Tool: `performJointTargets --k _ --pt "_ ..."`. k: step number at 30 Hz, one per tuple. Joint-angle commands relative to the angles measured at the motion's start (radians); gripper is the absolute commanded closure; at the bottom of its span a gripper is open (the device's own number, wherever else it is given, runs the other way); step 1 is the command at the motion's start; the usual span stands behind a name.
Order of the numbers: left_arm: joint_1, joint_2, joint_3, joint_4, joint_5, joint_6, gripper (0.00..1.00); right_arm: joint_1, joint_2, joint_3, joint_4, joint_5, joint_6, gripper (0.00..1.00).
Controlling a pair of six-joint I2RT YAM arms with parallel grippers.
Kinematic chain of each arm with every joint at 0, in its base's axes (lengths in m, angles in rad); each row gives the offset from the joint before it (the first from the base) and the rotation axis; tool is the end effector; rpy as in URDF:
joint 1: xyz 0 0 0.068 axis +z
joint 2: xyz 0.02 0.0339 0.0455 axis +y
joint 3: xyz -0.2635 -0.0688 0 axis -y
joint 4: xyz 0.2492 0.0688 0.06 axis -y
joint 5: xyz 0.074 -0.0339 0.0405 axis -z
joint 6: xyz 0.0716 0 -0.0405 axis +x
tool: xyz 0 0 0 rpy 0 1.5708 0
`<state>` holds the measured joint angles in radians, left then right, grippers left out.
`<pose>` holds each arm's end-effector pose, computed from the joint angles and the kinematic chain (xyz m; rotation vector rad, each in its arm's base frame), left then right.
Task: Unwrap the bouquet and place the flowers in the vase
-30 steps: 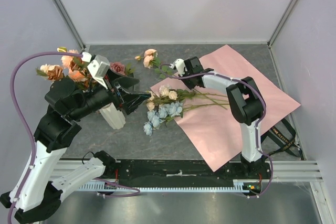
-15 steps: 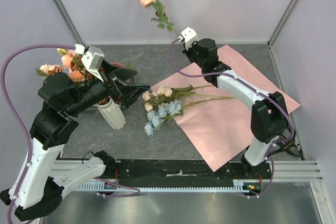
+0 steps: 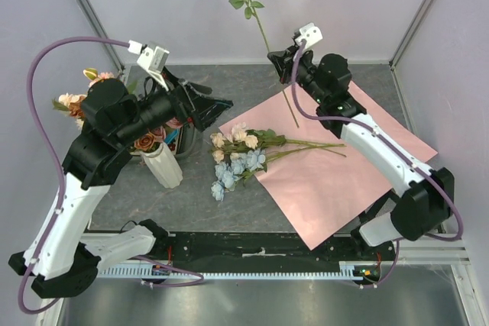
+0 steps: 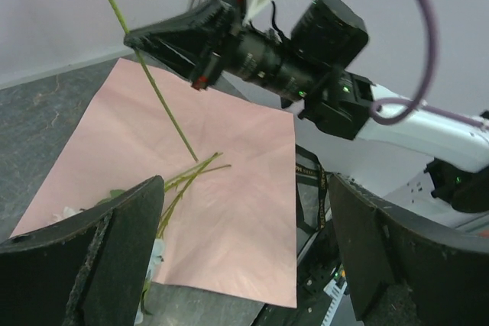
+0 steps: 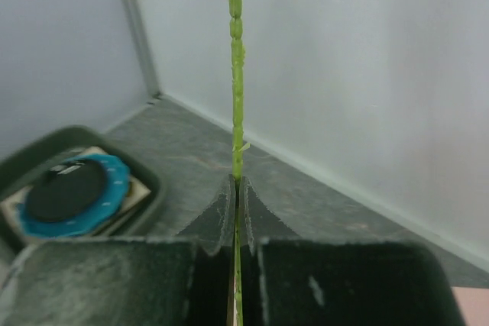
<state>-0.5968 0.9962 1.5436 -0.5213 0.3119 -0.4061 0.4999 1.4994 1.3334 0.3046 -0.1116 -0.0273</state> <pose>0.1534 -0.1308 0.5193 0.4143 1.5869 -1.0221 0.3478 0.1990 0.4144 -0.4666 1.3726 0.4678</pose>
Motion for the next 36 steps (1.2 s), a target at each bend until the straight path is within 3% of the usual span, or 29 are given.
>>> performJointTargets --k 1,6,19,22,23,25,26,27,28,31,34,36 --pt "0.0 0.094 0.113 0.058 0.013 -0.063 0.06 0.003 -0.145 0.024 -0.068 -0.23 0.295 1.0" --pt "0.002 0.206 0.216 0.05 0.038 -0.092 0.11 0.023 -0.246 -0.022 -0.053 -0.336 0.394 1.0" --pt "0.012 0.297 0.242 0.187 0.148 -0.171 0.37 0.187 -0.304 -0.054 -0.042 -0.346 0.382 1.0" --pt "0.015 0.286 0.237 0.184 0.135 -0.158 0.62 0.221 -0.307 -0.062 -0.036 -0.341 0.371 1.0" --pt "0.017 0.282 0.23 0.181 0.128 -0.146 0.8 0.224 -0.307 -0.062 -0.039 -0.339 0.368 1.0" --pt "0.017 0.26 0.227 0.163 0.095 -0.125 0.92 0.229 -0.306 -0.063 -0.047 -0.344 0.357 1.0" --pt "0.017 0.251 0.233 0.149 0.083 -0.094 0.98 0.23 -0.304 -0.06 -0.053 -0.352 0.353 0.96" --pt "0.018 0.23 0.239 0.136 0.072 -0.074 0.98 0.23 -0.306 -0.054 -0.077 -0.34 0.352 0.81" --pt "0.019 0.222 0.251 0.086 0.066 -0.05 0.98 0.23 -0.311 -0.053 -0.093 -0.317 0.348 0.5" --pt "0.02 0.187 0.401 -0.043 0.113 0.076 0.98 0.23 -0.35 -0.06 -0.165 -0.165 0.313 0.21" --pt "0.02 0.113 0.484 -0.245 0.077 0.175 0.98 0.23 -0.392 -0.062 -0.234 0.005 0.261 0.11" --pt "0.02 0.047 0.474 -0.341 -0.056 0.222 0.98 0.229 -0.413 -0.072 -0.248 0.073 0.241 0.07"
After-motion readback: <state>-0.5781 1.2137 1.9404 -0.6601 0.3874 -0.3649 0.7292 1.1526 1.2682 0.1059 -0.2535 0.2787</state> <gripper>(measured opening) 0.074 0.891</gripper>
